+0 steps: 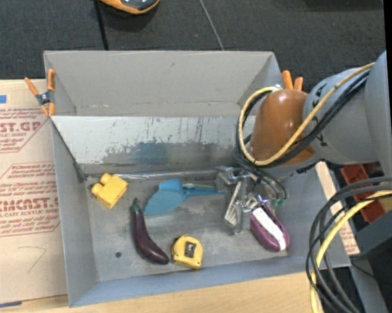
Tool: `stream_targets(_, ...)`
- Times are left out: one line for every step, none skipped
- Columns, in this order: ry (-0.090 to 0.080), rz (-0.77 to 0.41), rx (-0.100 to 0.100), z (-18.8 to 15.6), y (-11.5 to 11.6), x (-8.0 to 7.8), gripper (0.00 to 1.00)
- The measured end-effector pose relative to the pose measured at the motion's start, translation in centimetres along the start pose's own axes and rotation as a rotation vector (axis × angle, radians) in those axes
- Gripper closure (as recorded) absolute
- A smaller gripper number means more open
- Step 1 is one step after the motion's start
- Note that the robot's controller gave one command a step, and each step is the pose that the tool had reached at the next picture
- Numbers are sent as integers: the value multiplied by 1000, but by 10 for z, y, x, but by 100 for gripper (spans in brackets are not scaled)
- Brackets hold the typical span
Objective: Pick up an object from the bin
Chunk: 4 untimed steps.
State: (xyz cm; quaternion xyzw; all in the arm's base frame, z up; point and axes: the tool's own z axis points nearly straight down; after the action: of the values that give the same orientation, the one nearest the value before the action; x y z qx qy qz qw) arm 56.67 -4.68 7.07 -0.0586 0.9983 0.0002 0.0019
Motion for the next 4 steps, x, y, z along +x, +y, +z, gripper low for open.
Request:
stream_targets(-2, -217, 0, 0, -20, 1, 0)
stream_targets(-9, -37, -6, 0, -64, 1, 100)
stream_targets(-9, -37, -6, 0, -64, 1, 100)
stream_targets(-12, -15, -6, -147, -64, -2, 100)
